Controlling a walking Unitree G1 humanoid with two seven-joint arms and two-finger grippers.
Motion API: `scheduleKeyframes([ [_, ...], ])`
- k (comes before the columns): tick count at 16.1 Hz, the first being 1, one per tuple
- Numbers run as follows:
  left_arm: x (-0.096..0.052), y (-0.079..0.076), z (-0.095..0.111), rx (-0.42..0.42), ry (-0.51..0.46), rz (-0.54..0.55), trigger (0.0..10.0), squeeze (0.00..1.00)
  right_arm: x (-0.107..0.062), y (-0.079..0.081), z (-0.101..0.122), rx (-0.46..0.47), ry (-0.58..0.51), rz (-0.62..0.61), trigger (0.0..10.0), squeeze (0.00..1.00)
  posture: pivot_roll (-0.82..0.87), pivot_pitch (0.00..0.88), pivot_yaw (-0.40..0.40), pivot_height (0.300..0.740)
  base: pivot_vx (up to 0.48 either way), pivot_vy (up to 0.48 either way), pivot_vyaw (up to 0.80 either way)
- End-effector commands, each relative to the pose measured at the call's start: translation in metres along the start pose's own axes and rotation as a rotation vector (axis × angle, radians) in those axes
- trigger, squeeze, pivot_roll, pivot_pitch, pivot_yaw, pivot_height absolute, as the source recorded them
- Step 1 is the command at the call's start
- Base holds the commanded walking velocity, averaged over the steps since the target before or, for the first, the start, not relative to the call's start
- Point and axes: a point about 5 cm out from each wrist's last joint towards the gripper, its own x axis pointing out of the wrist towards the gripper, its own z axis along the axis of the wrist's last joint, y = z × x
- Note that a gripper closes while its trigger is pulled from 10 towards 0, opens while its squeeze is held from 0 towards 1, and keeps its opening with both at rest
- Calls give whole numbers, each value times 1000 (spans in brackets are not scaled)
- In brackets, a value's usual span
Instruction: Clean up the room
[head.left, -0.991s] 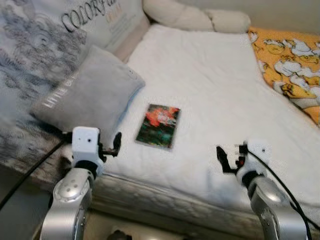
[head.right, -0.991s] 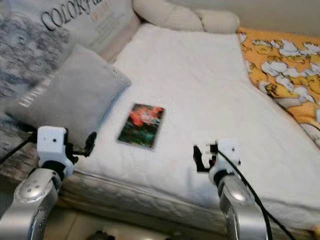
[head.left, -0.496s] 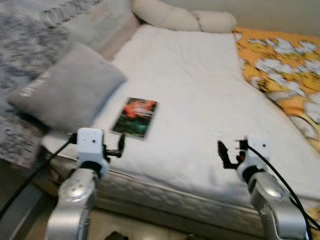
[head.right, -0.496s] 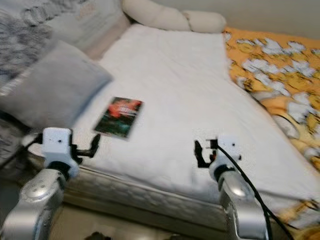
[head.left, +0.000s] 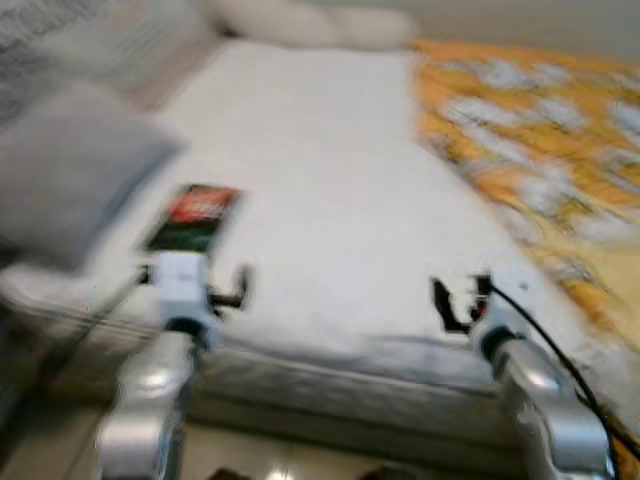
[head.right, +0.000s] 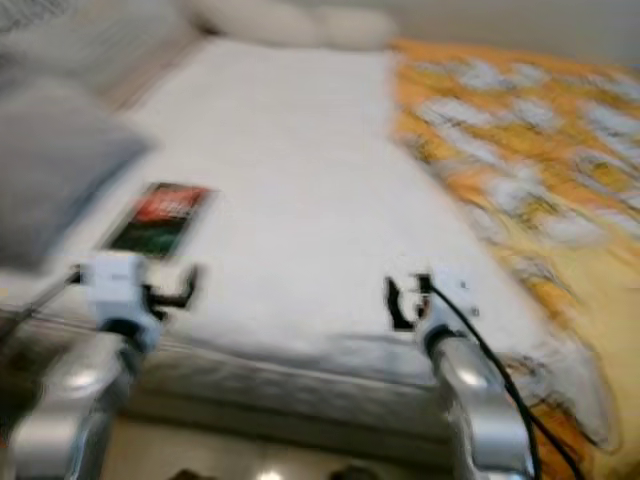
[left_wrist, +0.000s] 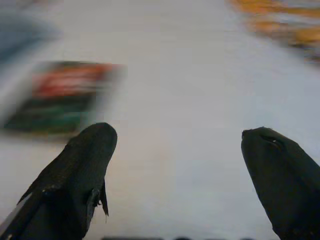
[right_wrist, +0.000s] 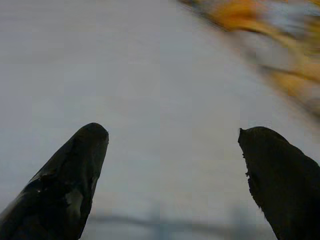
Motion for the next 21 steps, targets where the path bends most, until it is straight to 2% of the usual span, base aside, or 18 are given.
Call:
scheduleKeyframes([
  [1, -1, 7, 7, 13, -26, 9, 10000, 1000, -2, 4, 2, 25, -1, 15, 10000, 533, -100, 71, -11, 740, 0, 0, -800],
  [2, -1, 9, 8, 8, -34, 14, 10000, 1000, -2, 5, 2, 36, -1, 19, 10000, 953, -101, 70, -10, 740, 0, 0, -800],
  [3, -1, 9, 8, 7, -38, 18, 10000, 1000, -3, 5, 2, 41, -2, 19, 10000, 953, -102, 69, -10, 740, 0, 0, -800],
  [4, -2, 9, 8, 13, -36, 25, 10000, 1000, -3, 4, 1, 40, -1, 19, 10000, 1000, -96, 68, -11, 740, 0, 0, -800],
  [7, -3, 8, 8, 62, -39, 33, 10000, 1000, -1, 2, 1, 8, 0, 10, 10000, 1000, -79, 72, -16, 740, 0, 0, -792],
  [8, -4, 10, 8, 42, -40, 56, 10000, 980, 0, 4, 4, -14, -13, 8, 10000, 553, -83, 71, -16, 740, 0, 0, -700],
  [9, -4, 12, 7, 53, -45, 62, 10000, 937, 1, 7, 7, -30, -30, 23, 10000, 0, -87, 71, -16, 740, 0, 0, 0],
  [11, -4, 15, 6, 91, -64, 77, 10000, 937, 1, 12, 12, -65, -56, 58, 10000, 0, -95, 65, -19, 740, 0, 0, 0],
  [14, -2, 11, 5, 70, -68, 77, 10000, 957, 3, 9, 13, -113, -71, 44, 10000, 0, -84, 65, -25, 740, 0, 0, 0],
  [18, -6, 9, -4, 40, -36, 48, 10000, 961, 3, 8, 13, -143, -74, 47, 10000, 0, -103, 64, -16, 740, 281, 0, 0],
  [21, -4, 9, -5, 36, -32, 36, 10000, 965, 3, 4, 9, -104, -49, 25, 10000, 0, -101, 59, -15, 740, 299, 0, -169],
])
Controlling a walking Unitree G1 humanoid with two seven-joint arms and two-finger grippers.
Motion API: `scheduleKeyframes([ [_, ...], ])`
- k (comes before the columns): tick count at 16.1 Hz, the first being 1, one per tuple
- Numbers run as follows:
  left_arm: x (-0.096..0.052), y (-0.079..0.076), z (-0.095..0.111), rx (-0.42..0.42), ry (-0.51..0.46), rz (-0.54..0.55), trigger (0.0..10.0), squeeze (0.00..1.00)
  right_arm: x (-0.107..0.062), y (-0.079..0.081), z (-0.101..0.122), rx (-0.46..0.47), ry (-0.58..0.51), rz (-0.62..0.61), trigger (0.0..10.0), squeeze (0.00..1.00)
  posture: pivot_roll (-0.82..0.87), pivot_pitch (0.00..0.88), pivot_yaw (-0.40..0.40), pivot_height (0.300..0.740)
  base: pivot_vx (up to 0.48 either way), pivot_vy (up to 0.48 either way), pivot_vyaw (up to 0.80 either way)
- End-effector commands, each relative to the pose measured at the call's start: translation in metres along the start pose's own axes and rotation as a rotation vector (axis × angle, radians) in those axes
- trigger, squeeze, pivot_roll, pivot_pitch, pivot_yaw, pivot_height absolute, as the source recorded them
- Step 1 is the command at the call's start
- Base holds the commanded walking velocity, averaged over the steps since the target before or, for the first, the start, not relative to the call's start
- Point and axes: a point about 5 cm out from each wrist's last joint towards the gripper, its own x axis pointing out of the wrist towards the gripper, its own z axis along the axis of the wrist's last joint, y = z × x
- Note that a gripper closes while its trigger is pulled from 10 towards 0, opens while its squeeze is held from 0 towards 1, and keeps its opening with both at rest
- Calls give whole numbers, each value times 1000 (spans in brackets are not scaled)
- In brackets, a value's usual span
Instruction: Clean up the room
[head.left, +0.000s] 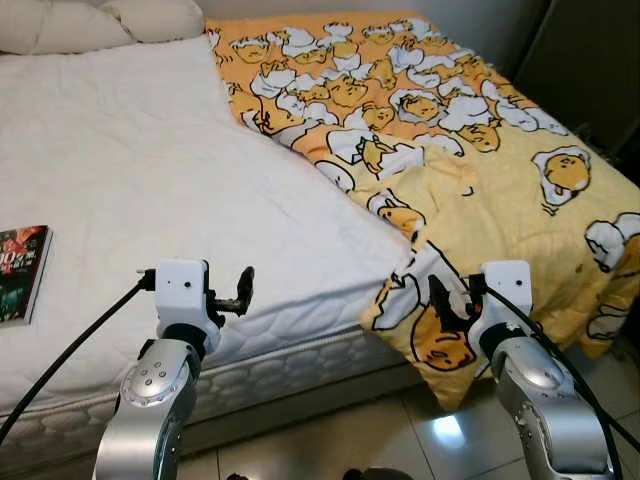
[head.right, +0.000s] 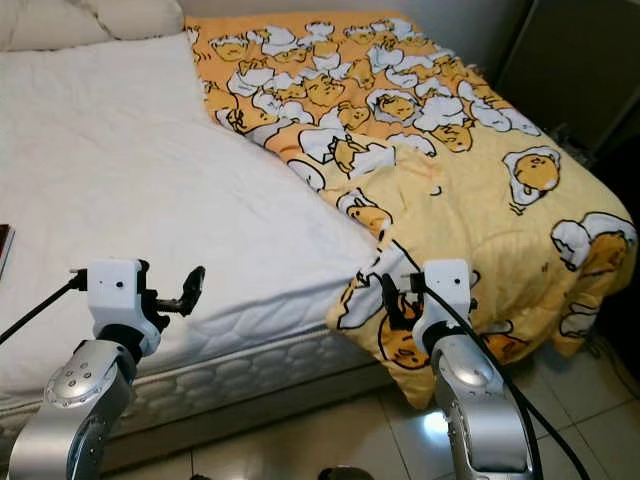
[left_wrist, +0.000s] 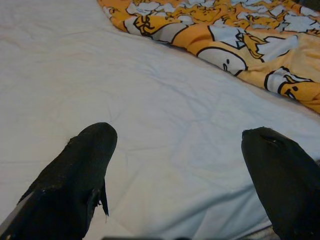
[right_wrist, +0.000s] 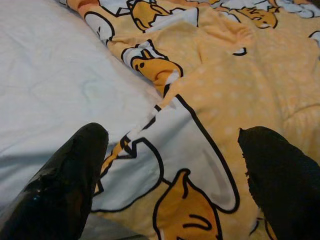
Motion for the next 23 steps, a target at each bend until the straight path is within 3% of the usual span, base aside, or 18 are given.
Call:
scheduleKeyframes([
  [1, 2, -2, 0, -3, 0, -13, 10000, 965, 0, -7, -3, 11, 19, -28, 10000, 0, -91, 62, -16, 740, 304, 0, -775],
  [9, 2, 0, 0, -8, -9, -1, 10000, 961, 7, -2, 2, -22, 1, 28, 10000, 0, -89, 51, -35, 740, 315, 0, -69],
  [14, 4, -6, 2, 18, -5, -62, 10000, 925, 14, 4, -6, 44, 91, 88, 10000, 0, -93, 49, -40, 740, 123, 0, 0],
  [15, 3, -12, 8, 57, -17, -161, 10000, 882, 23, 4, -15, 13, 163, 69, 10000, 1000, -95, 47, -38, 740, 0, 0, 0],
  [16, 3, -13, 9, 63, -20, -178, 10000, 882, 25, 4, -16, 0, 170, 66, 10000, 1000, -96, 47, -36, 740, 0, 0, 0],
  [18, 6, -16, 10, 75, -2, -247, 10000, 776, 46, -1, -21, 0, 216, -31, 10000, 1000, -107, 55, -8, 740, 0, 0, 0],
  [19, 7, -17, 9, 92, 5, -262, 10000, 588, 52, -3, -22, 0, 229, -58, 10000, 1000, -104, 60, -1, 740, 0, 0, 0],
  [20, 8, -19, 9, 110, 19, -297, 10000, 475, 63, -5, -25, -3, 268, -72, 10000, 1000, -98, 74, 8, 740, 0, 0, 0],
  [21, 9, -20, 10, 122, 23, -329, 10000, 271, 73, -6, -27, -3, 305, -84, 10000, 1000, -95, 79, 8, 740, 0, 0, 0],
  [22, 9, -21, 11, 129, 28, -359, 10000, 149, 81, -9, -25, 0, 323, -102, 10000, 1000, -88, 87, 10, 740, 0, 0, 0],
  [23, 8, -22, 12, 138, 35, -384, 10000, 90, 88, -11, -22, 14, 330, -114, 10000, 1000, -79, 109, 13, 740, 0, 0, 0],
])
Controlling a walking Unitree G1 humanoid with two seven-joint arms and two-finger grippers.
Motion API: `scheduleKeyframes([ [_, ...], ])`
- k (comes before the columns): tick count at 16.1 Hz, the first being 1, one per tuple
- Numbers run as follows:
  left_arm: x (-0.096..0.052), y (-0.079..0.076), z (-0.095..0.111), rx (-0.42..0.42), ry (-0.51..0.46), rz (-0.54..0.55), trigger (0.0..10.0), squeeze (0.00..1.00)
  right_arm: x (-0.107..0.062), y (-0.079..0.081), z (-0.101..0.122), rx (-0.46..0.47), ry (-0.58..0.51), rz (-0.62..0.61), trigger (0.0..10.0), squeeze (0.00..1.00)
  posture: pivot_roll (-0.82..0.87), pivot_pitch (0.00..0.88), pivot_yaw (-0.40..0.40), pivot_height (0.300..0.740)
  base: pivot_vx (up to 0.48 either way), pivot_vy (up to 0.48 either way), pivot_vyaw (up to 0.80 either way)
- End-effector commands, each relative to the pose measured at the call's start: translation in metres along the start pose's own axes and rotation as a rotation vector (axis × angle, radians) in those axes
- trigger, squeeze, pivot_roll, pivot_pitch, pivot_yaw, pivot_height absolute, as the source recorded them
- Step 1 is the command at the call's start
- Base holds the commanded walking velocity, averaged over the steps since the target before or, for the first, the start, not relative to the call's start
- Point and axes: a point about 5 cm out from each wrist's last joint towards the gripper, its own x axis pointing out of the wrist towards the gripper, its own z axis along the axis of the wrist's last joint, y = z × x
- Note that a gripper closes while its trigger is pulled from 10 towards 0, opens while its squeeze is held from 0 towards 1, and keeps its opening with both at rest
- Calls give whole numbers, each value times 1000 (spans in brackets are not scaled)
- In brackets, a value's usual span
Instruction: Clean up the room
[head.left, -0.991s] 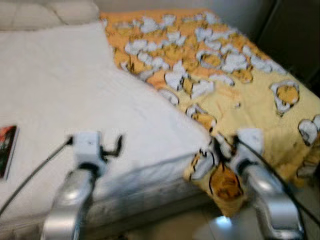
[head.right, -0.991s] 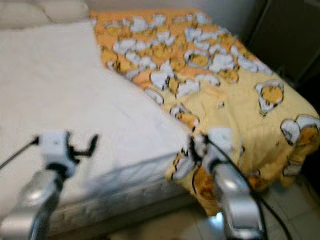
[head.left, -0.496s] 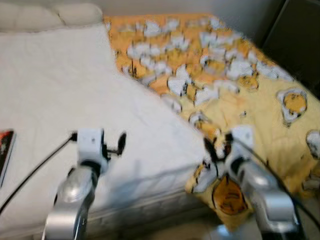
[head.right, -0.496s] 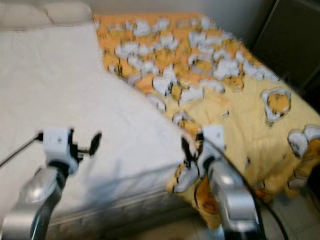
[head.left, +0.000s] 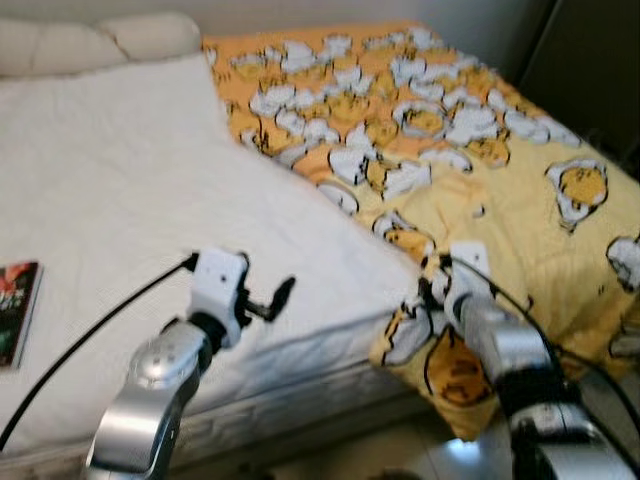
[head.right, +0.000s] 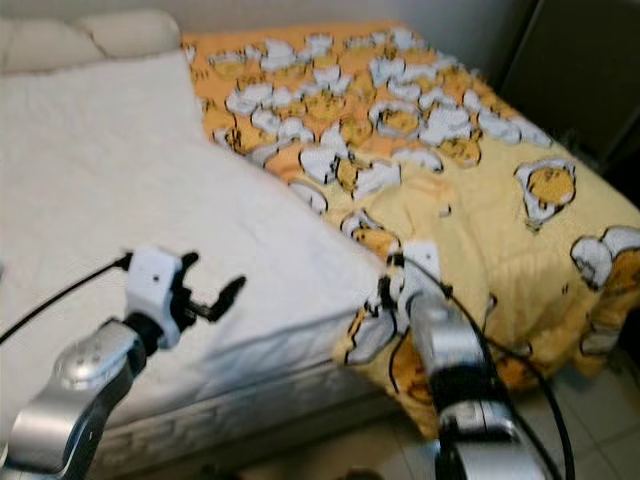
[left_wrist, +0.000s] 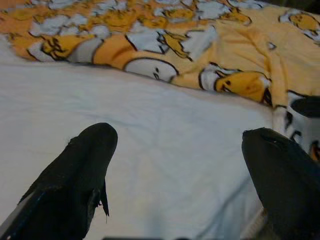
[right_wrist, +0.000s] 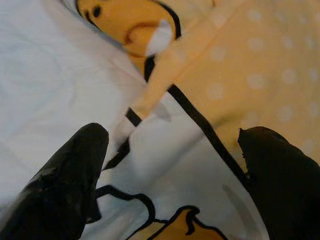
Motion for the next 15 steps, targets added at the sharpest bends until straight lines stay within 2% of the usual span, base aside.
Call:
scheduleKeyframes([
  [1, -2, -2, 2, 13, 10, -48, 10000, 16, 6, -3, 7, 53, 2, -7, 10000, 1000, -76, 120, 13, 740, 0, 0, 0],
  [2, -4, -2, 3, 19, 15, -60, 10000, 0, 8, 1, 11, 63, -1, 23, 10000, 0, -72, 136, 12, 740, 0, 0, 0],
  [3, -7, -2, 3, 23, 20, -71, 10000, 0, 10, 4, 17, 30, 0, 40, 10000, 0, -68, 150, 9, 740, 0, 0, 0],
  [6, -11, -3, 3, 28, 29, -81, 10000, 0, 12, 1, 24, 12, -4, 19, 10000, 0, -46, 175, -1, 740, 0, 0, 0],
  [7, -15, -6, 4, 28, 35, -100, 10000, 0, 13, 0, 28, -1, -9, 10, 2196, 0, -25, 201, -13, 740, 0, 0, 0],
  [8, -21, -10, 4, 21, 43, -138, 10000, 0, 14, -1, 29, -15, -5, 4, 0, 0, -15, 213, -16, 740, 0, 0, 0],
  [12, -27, -15, 1, 16, 65, -172, 10000, 0, 14, -5, 23, -57, 27, -24, 235, 0, -15, 221, -19, 740, 0, 0, 0],
  [15, -29, -18, 0, 16, 76, -183, 10000, 0, 15, -4, 20, -20, 29, -19, 0, 0, -15, 214, -24, 740, 0, 0, 0],
])
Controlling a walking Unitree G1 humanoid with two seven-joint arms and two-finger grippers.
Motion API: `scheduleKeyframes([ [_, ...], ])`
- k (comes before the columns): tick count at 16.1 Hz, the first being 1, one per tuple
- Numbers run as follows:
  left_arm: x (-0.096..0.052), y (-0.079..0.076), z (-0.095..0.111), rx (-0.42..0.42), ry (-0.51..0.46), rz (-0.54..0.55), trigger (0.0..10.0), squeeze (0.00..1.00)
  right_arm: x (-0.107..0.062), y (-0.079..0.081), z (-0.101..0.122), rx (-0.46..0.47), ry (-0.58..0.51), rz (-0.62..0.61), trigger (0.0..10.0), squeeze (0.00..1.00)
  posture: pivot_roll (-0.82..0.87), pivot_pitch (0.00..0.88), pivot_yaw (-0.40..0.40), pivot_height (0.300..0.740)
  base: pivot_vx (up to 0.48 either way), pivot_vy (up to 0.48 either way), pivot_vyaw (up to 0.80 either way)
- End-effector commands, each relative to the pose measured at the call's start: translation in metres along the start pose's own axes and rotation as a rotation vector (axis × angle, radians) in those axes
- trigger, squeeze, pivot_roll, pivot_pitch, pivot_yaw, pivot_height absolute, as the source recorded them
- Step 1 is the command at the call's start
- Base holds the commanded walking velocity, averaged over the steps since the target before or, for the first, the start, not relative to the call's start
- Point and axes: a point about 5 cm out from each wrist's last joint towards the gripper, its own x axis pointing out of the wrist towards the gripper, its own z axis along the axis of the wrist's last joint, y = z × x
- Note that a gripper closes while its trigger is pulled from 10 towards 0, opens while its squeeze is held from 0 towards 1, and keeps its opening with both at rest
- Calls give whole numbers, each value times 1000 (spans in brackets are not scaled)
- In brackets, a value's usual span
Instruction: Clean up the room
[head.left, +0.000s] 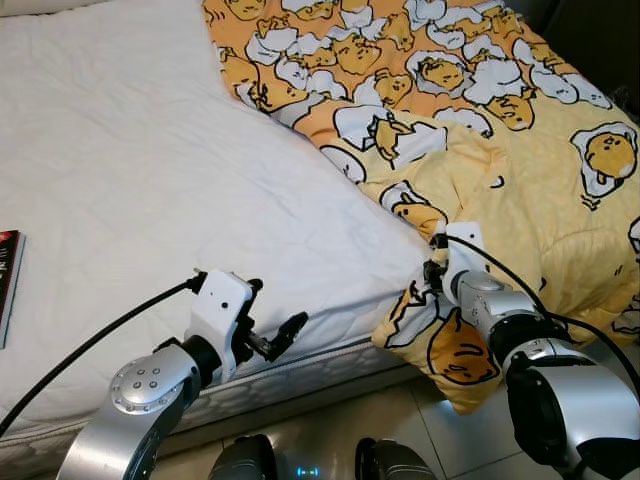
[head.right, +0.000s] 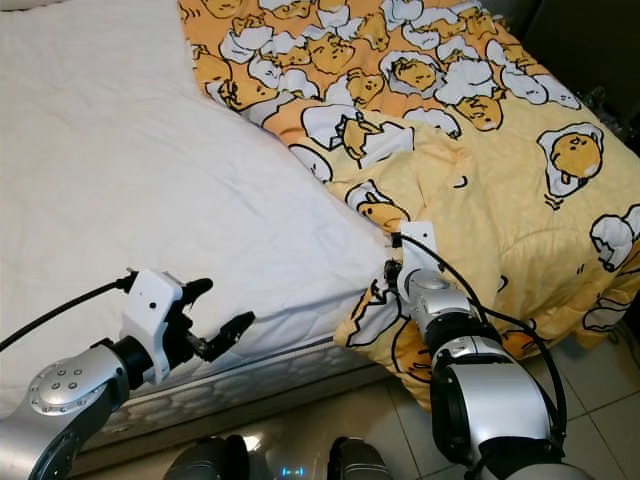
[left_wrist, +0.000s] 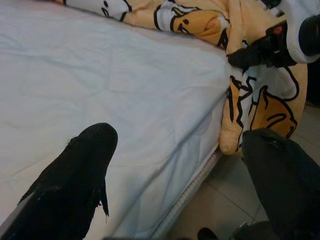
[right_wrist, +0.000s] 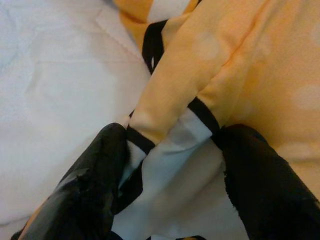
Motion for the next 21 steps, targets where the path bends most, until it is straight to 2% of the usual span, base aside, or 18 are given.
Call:
scheduleKeyframes([
  [1, -1, -4, 3, 8, -9, -17, 10000, 0, 0, -2, -2, 34, 12, -5, 0, 0, -15, 210, -27, 740, 0, 0, 0],
  [6, -2, -5, 2, 5, -7, -9, 10000, 0, 0, -4, 3, 61, -1, -4, 0, 0, -16, 193, -43, 740, 0, 0, 0],
  [18, 4, -3, 2, 18, -3, -19, 10000, 0, 0, -10, 2, 56, -16, 17, 0, 0, -27, 161, -32, 740, 0, 0, 0],
  [20, 5, -3, 2, 21, -2, -17, 10000, 0, -1, -10, 4, 46, -40, 78, 0, 0, -33, 154, -37, 740, 0, 0, 0],
  [21, 4, -3, 1, 20, -2, -12, 10000, 0, -1, -8, 4, 36, -65, 157, 0, 0, -36, 153, -40, 740, 0, 0, 0],
])
